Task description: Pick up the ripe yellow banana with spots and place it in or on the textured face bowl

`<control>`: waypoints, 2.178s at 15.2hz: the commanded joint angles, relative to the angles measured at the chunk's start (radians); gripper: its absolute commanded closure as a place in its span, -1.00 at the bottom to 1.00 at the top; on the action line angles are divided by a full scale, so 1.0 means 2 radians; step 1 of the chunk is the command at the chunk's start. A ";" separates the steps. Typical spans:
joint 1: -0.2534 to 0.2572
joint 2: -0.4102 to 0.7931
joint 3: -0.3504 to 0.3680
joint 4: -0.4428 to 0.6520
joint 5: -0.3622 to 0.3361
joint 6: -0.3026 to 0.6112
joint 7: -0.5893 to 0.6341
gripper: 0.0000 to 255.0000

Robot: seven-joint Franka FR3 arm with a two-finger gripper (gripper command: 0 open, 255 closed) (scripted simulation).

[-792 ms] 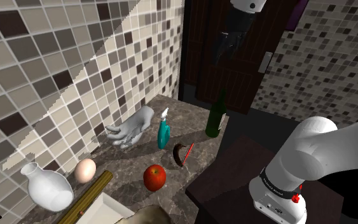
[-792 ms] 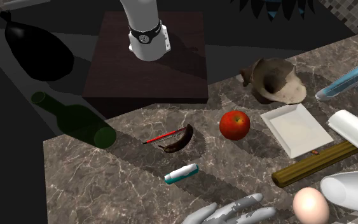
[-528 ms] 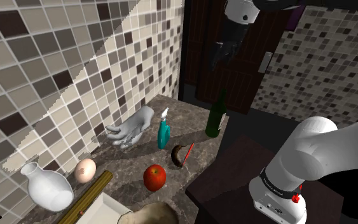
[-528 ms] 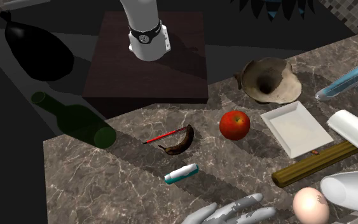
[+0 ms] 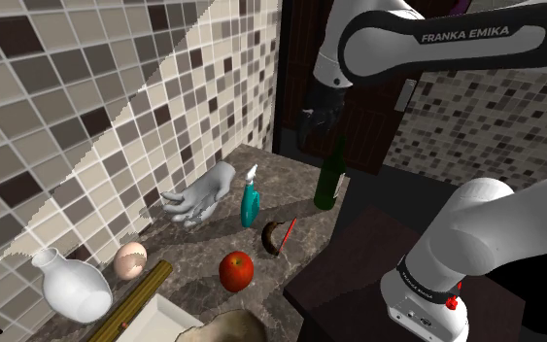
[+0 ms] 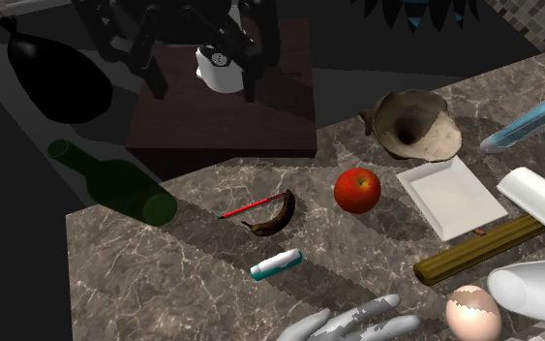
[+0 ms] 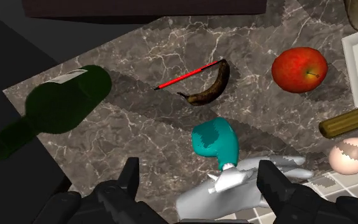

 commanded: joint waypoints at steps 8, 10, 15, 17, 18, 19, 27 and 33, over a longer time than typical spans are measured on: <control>0.002 0.096 0.047 -0.065 0.021 0.136 0.063 -1.00; 0.002 0.127 0.058 -0.073 0.023 0.169 0.078 -1.00; -0.004 0.218 0.084 -0.080 0.018 0.253 0.120 -1.00; -0.007 0.259 0.094 -0.079 0.009 0.285 0.141 -1.00; -0.009 0.280 0.098 -0.077 0.002 0.301 0.152 -1.00; -0.010 0.302 0.102 -0.074 -0.006 0.317 0.165 -1.00; 0.012 0.466 0.082 -0.034 -0.100 0.413 0.278 -1.00; 0.034 0.514 0.054 -0.025 -0.132 0.452 0.302 -1.00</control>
